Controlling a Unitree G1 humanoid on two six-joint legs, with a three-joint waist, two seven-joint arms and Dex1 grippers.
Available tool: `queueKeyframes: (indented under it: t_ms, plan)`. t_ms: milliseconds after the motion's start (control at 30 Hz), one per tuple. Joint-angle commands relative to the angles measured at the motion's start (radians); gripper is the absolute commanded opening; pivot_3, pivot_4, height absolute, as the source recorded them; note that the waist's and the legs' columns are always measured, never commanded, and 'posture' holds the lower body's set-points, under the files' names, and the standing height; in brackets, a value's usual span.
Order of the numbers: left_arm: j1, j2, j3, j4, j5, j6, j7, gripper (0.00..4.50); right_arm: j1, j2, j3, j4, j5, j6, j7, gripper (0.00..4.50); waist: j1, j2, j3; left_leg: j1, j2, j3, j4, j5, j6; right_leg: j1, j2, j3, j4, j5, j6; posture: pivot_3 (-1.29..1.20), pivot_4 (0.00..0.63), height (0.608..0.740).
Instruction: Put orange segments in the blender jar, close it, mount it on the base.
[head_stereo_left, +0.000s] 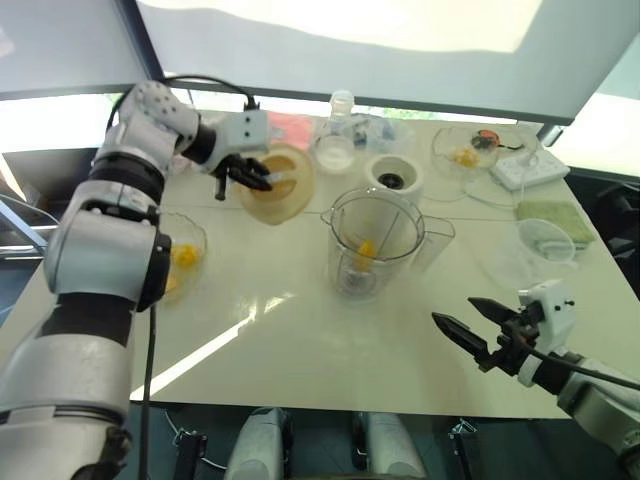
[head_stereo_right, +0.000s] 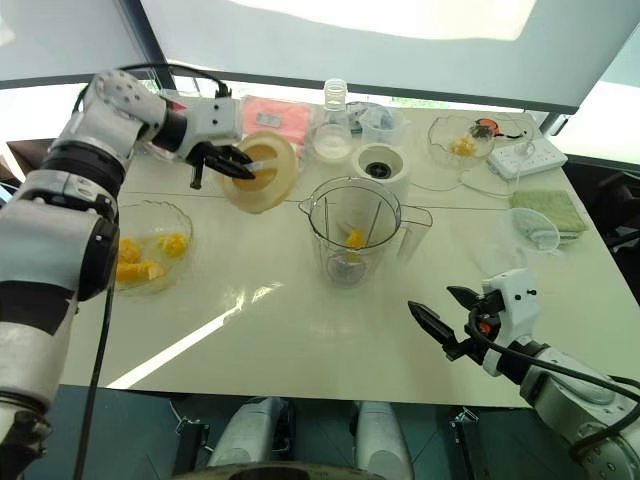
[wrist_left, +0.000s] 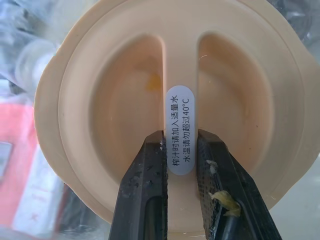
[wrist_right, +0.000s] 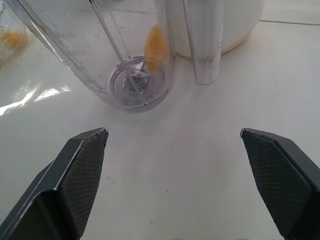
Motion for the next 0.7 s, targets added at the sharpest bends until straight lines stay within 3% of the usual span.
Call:
queueKeyframes:
  t_ms: [33,367,700]
  plan:
    - [-0.157,-0.019,0.082,-0.019,-0.088,0.068,-0.078,0.23,-0.011,0.021,-0.006,0.014,-0.035,-0.041,0.011,4.5,0.001,-0.001,0.0,0.0,0.0,0.0,0.0,0.0,0.0,0.0,0.0,0.0,0.0,0.0,0.0,0.0,0.15,0.74]
    - [-0.339,-0.193,0.019,-0.006,-0.099,0.221,-0.143,0.23,-0.022,0.102,0.05,0.02,-0.115,-0.082,-0.002,4.5,-0.003,0.001,0.0,0.001,-0.001,0.0,0.0,0.0,0.001,0.0,0.0,0.001,0.001,-0.001,0.002,0.0,0.15,0.74]
    - [-0.32,-0.337,-0.166,0.02,-0.125,0.23,-0.145,0.23,-0.03,0.192,0.069,-0.015,-0.203,-0.137,-0.079,4.5,-0.002,0.001,0.0,0.0,0.0,-0.002,0.001,0.0,0.001,-0.001,0.001,0.001,0.001,-0.001,0.001,0.0,0.15,0.74]
